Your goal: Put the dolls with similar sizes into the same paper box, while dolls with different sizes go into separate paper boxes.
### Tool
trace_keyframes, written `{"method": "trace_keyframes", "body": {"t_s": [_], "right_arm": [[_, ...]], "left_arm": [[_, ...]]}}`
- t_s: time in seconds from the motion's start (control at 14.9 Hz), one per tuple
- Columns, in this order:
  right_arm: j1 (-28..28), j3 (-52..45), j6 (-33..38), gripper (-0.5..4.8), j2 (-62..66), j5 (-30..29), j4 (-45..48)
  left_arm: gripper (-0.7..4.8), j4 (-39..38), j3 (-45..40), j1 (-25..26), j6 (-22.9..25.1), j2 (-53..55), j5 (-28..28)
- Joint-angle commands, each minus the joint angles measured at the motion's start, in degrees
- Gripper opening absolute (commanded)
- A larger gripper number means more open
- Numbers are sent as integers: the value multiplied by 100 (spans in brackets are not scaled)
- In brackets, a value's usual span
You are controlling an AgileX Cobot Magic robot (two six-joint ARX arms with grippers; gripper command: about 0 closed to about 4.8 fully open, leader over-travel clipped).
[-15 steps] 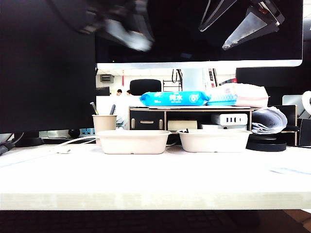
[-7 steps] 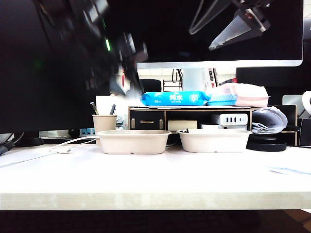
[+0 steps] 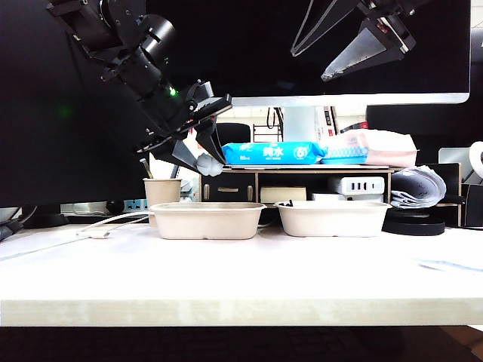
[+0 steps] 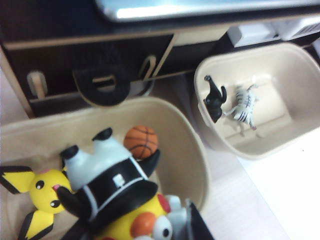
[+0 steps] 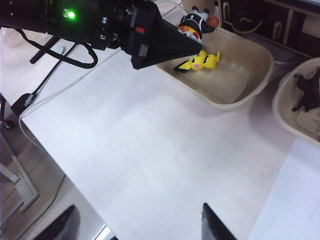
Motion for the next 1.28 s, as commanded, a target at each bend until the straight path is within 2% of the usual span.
{"method": "trace_keyframes", "body": {"t_s": [0.07,0.13,0.2,0.34,0.47,0.81,0.94,1.14,1.21,1.28], "right_arm": [[7,39,39,314,-24,-31,79],[7,39,52,314,-24,-31,79],[7,39,96,314,-24,-33,79],[7,39,127,314,-24,-33,76],[7,42,129,314,-26,-57,55],[7,44,127,314,-39,-72,-50],[-7,177,98,314,-37,-68,39],[-96,1051,74,314,-168,2,-229],[-105,1620,74,328,-439,372,-365],[-105,1775,74,328,-509,457,-483]], "left_arm": [[-6,66,33,4,22,-42,177],[-5,74,33,4,31,-42,175],[40,76,33,4,122,-42,170],[289,76,33,4,131,-42,153],[477,74,33,4,136,-42,153],[479,33,33,4,127,-122,160],[479,-212,35,4,127,-407,378],[463,-610,35,11,299,-1440,197],[471,-852,35,11,442,-2350,83],[470,-988,35,11,455,-2616,35]]}}
